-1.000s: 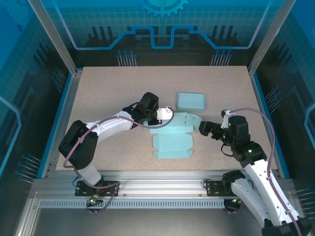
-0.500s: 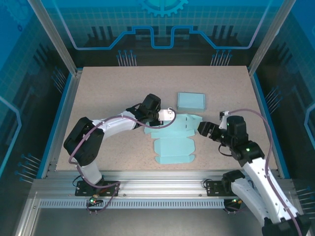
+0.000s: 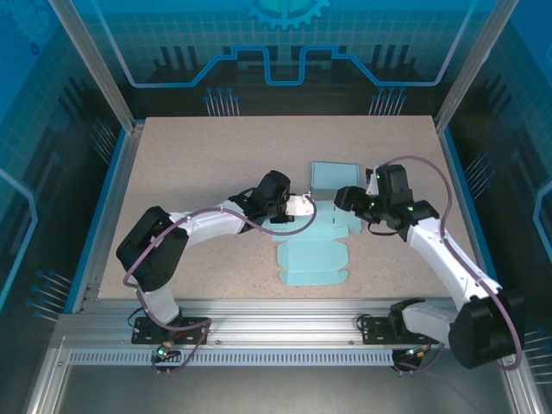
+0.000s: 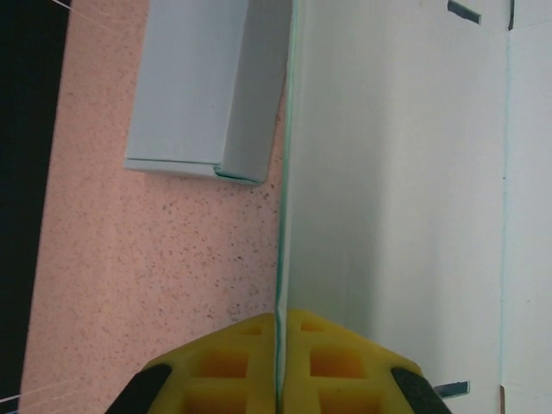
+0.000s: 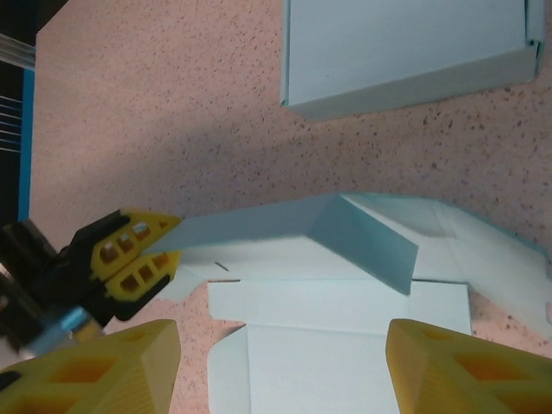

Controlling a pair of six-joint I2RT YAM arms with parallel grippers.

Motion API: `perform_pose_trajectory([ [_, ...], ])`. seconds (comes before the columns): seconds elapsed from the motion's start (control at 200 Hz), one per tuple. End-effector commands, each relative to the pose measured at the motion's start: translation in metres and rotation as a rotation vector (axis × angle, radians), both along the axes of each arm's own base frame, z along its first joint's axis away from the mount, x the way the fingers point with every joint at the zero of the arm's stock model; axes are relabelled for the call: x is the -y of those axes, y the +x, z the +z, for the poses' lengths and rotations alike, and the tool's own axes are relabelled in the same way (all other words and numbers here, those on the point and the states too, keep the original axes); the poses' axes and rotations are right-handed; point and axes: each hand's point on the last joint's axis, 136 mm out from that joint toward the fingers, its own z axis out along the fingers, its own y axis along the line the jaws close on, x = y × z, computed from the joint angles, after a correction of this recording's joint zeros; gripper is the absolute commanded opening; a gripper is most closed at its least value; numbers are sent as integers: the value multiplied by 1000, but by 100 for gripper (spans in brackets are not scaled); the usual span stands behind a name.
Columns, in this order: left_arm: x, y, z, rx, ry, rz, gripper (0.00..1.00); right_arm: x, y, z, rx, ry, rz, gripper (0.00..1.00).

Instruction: Fold the paper box

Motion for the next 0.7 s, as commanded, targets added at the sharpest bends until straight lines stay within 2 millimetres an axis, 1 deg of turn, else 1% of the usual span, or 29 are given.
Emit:
perform_pose_trajectory([
  [0.0, 4, 7, 7, 106, -8, 8, 4, 6, 16, 5, 20, -25, -20, 64],
  [0.055, 6, 6, 10, 135, -16, 2, 4, 7, 23, 2, 19, -19, -25, 64],
  [0.115, 7, 4, 9, 141, -10, -6, 4, 8, 28, 0, 15, -15, -29, 63],
  [0.225, 8, 5, 6, 161, 1, 4, 4, 9, 36, -12, -15, -4, -39, 63],
  [0.375, 8, 11, 5, 220, 12, 29, 4, 1, 41, -30, -46, 49, -40, 63],
  [0.47, 9, 13, 6, 250, 12, 40, 5, -5, 45, -35, -47, 93, -35, 62],
  [0.55, 12, 11, 6, 274, 3, 34, 5, -7, 50, -38, -50, 110, -41, 62],
  [0.64, 13, 10, 7, 286, -19, 35, 5, -13, 55, -42, -61, 140, -28, 58],
  [0.695, 14, 10, 5, 284, -18, 36, 5, -19, 59, -42, -62, 173, -14, 54],
])
